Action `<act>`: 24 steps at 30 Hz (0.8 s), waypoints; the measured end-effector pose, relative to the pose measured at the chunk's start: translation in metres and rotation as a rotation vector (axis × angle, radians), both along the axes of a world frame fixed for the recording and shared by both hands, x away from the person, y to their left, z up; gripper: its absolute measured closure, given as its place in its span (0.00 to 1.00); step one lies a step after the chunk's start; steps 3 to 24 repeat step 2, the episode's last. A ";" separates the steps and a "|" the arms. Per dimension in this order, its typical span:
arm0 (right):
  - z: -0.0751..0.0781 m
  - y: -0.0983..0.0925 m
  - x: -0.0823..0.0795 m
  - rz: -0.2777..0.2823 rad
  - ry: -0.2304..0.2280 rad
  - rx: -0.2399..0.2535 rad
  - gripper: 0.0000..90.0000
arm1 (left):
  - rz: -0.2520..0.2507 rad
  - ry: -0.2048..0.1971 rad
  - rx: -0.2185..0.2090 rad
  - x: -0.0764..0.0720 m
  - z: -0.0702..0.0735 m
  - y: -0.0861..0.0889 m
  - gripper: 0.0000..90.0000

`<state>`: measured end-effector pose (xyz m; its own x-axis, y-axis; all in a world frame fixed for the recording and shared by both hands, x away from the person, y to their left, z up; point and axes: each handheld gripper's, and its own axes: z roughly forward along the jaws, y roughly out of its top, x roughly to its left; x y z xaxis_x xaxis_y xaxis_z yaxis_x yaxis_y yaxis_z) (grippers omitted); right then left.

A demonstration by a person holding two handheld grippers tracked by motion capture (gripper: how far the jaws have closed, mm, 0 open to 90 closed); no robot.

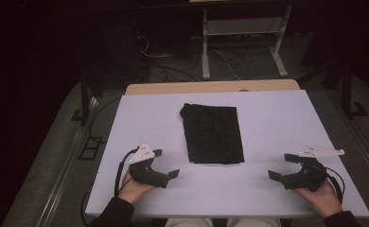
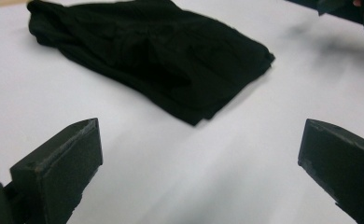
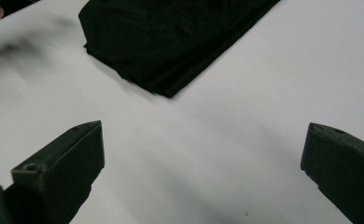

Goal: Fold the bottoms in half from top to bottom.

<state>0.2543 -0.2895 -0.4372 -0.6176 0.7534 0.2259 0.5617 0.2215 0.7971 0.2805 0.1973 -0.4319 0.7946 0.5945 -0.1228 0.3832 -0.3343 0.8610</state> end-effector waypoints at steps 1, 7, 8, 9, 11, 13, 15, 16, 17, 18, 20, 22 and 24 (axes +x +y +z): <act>-0.001 0.001 0.000 0.005 0.002 -0.004 0.00 | -0.005 0.006 0.001 -0.001 -0.001 0.001 0.00; -0.001 0.001 0.001 0.011 0.003 -0.008 0.00 | -0.007 0.010 0.001 -0.001 -0.001 0.002 0.00; -0.001 0.001 0.001 0.011 0.003 -0.008 0.00 | -0.007 0.010 0.001 -0.001 -0.001 0.002 0.00; -0.001 0.001 0.001 0.011 0.003 -0.008 0.00 | -0.007 0.010 0.001 -0.001 -0.001 0.002 0.00; -0.001 0.001 0.001 0.011 0.003 -0.008 0.00 | -0.007 0.010 0.001 -0.001 -0.001 0.002 0.00; -0.001 0.001 0.001 0.011 0.003 -0.008 0.00 | -0.007 0.010 0.001 -0.001 -0.001 0.002 0.00; -0.001 0.001 0.001 0.011 0.003 -0.008 0.00 | -0.007 0.010 0.001 -0.001 -0.001 0.002 0.00; -0.001 0.001 0.001 0.011 0.003 -0.008 0.00 | -0.007 0.010 0.001 -0.001 -0.001 0.002 0.00; -0.001 0.001 0.001 0.011 0.003 -0.008 0.00 | -0.007 0.010 0.001 -0.001 -0.001 0.002 0.00; -0.001 0.001 0.001 0.011 0.003 -0.008 0.00 | -0.007 0.010 0.001 -0.001 -0.001 0.002 0.00; -0.001 0.001 0.001 0.011 0.003 -0.008 0.00 | -0.007 0.010 0.001 -0.001 -0.001 0.002 0.00; -0.001 0.001 0.001 0.011 0.003 -0.008 0.00 | -0.007 0.010 0.001 -0.001 -0.001 0.002 0.00; -0.001 0.001 0.001 0.011 0.003 -0.008 0.00 | -0.007 0.010 0.001 -0.001 -0.001 0.002 0.00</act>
